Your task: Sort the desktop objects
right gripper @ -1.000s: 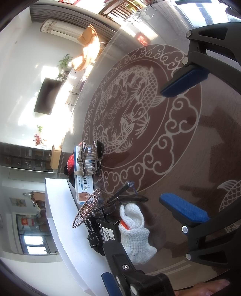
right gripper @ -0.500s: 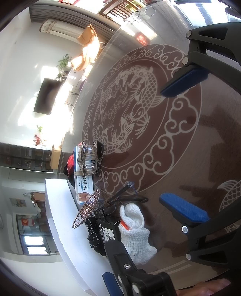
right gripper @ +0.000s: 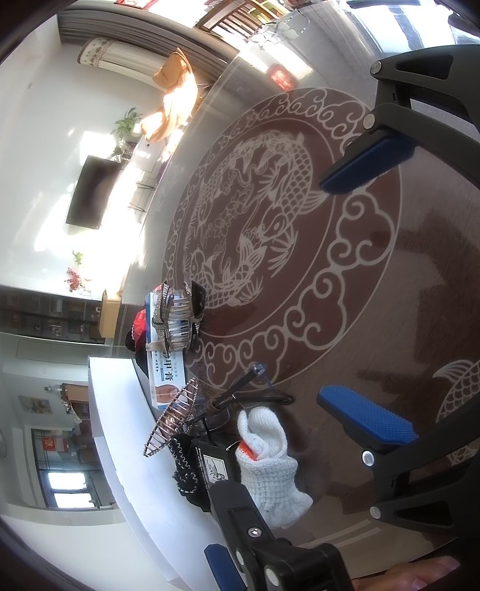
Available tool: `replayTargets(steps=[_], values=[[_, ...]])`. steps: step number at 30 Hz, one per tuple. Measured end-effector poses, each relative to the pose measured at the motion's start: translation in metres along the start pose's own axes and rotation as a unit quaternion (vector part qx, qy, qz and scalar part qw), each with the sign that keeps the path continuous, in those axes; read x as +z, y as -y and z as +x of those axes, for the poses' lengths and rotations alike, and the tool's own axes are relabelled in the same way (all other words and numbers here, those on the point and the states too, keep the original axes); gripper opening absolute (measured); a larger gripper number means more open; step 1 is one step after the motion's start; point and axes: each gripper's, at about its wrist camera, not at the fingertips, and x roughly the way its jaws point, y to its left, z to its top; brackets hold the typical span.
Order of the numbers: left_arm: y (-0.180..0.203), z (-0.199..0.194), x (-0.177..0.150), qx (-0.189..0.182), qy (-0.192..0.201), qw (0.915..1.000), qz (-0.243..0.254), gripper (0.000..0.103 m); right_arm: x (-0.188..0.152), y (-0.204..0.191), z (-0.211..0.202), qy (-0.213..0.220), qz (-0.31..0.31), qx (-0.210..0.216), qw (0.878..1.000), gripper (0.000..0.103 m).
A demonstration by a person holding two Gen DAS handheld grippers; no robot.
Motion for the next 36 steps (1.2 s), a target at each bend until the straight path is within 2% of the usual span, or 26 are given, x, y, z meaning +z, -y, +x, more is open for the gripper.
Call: replayTargets(steps=[36], values=[[0.0008, 0.0009, -0.0021, -0.002, -0.003, 1.0, 0.005, 0.103, 0.0004, 0.0, 0.0035, -0.003, 0.003, 0.001, 1.0, 0.103]])
